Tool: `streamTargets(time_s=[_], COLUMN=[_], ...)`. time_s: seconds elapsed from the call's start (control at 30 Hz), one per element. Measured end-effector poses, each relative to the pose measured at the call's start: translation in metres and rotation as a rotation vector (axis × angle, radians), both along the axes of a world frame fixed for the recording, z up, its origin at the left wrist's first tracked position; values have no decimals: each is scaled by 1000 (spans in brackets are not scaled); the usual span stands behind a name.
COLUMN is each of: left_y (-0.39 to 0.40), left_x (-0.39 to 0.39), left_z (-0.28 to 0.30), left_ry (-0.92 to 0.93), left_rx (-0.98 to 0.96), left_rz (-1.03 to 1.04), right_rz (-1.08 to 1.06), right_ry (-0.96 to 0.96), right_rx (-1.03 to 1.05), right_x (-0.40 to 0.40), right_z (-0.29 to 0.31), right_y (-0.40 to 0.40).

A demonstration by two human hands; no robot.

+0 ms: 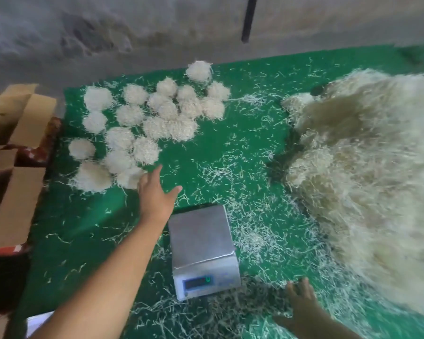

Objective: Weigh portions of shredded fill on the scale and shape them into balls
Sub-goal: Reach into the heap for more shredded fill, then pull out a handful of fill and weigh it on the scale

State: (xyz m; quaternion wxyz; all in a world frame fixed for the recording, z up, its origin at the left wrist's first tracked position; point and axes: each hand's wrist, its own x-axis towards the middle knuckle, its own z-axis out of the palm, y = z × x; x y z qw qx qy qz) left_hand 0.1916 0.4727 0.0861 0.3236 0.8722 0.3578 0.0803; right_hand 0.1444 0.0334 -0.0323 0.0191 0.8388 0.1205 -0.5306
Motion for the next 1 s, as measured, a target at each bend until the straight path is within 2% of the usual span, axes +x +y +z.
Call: streamTargets(time_s=[0.03,0.17,0.3,0.4,0.57,0.77,0.87,1.0], left_y=[-21,-108,-192,-247,-345,-475,-523,-550], left_x=[-1,-5,-1,9,38,92,119,148], left_z=[5,27,42,41,25,10,11,11], left_ry=[-8,-21,-12,-17,31,3,6,79], left_rx=[-12,-50,-89,-44,65,96,48,-40], left_rz=[-25,-165,-280,-341,-455,-572,-557,-444], right_rz=[-95,-211,-507,-670,-762,-885,-947,-954], right_ry=[2,-14,25,-10,-54,19,-29,63], right_rx=[54,130,499,636,742,695,687,756], right_x=[-9,-1,8,1,-26,-43,-40,-30], right_z=[16,35,56,63,54,48,54,62], right_y=[5,-10,-40,-78,-153,-231,-260,-296])
